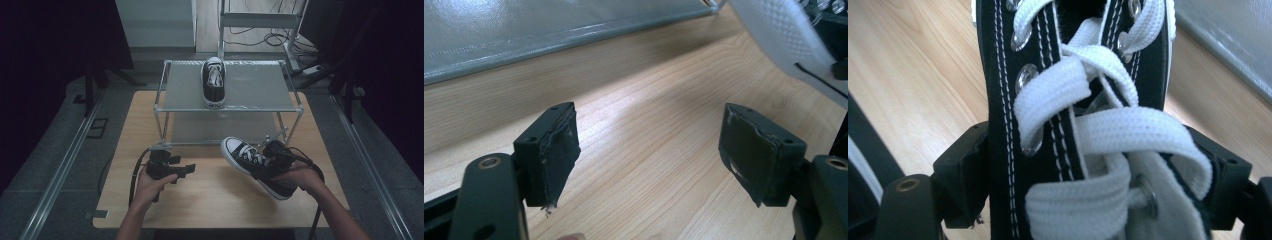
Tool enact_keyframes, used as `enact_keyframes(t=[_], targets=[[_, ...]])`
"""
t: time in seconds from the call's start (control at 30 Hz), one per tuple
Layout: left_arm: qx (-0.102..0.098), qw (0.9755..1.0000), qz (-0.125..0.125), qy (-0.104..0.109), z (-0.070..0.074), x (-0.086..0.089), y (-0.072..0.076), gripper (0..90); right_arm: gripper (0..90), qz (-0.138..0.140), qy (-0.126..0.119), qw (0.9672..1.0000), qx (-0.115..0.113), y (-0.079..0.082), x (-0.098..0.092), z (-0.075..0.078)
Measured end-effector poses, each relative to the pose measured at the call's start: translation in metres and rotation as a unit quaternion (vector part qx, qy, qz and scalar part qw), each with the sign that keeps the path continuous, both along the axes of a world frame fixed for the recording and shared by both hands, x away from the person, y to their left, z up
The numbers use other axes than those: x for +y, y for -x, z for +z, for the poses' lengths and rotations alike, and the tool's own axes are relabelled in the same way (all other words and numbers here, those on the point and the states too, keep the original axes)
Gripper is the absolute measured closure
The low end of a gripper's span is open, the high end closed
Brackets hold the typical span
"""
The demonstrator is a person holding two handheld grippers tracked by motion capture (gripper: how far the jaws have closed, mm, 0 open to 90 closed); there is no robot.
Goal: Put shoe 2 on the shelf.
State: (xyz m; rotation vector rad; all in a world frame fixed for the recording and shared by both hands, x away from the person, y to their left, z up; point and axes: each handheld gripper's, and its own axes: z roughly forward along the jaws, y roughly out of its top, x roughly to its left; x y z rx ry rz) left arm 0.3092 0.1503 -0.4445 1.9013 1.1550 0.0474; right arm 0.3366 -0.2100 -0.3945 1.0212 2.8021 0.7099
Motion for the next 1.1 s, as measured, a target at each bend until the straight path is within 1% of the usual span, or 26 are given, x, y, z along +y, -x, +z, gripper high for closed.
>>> enact_keyframes(t=[0.2, 0.37, 0.43, 0.6, 0.73, 0.83, 1.1], targets=[[0.001, 1.0, 0.0, 0.002, -0.001, 0.001, -0.001, 24.2, 18.7, 0.016, -0.005, 0.9998, -0.006, 0.0, 0.01, 0.012], [0.003, 1.0, 0.002, 0.003, -0.002, 0.001, -0.001, 24.2, 18.7, 0.019, -0.014, 0.9997, -0.007, 0.0, 0.015, 0.02], [0.005, 1.0, 0.003, 0.003, -0.003, 0.001, -0.001, 24.1, 18.8, 0.021, -0.014, 0.9996, -0.01, 0.0, 0.019, 0.024], [0.007, 1.0, 0.0, 0.002, -0.003, 0.0, -0.001, 24.2, 18.8, 0.037, -0.024, 0.9989, -0.014, 0.0, 0.031, 0.037], [0.008, 1.0, -0.001, 0.003, -0.004, 0.001, -0.001, 24.1, 18.9, 0.041, -0.035, 0.9984, -0.017, 0.0, 0.037, 0.048], [0.008, 1.0, -0.001, 0.004, -0.004, 0.001, -0.001, 24.1, 18.9, 0.038, -0.04, 0.9983, -0.018, 0.0, 0.037, 0.054], [0.009, 0.9999, 0.0, 0.008, -0.004, 0.003, -0.001, 24.2, 18.9, 0.026, -0.048, 0.9982, -0.026, -0.001, 0.027, 0.073]])
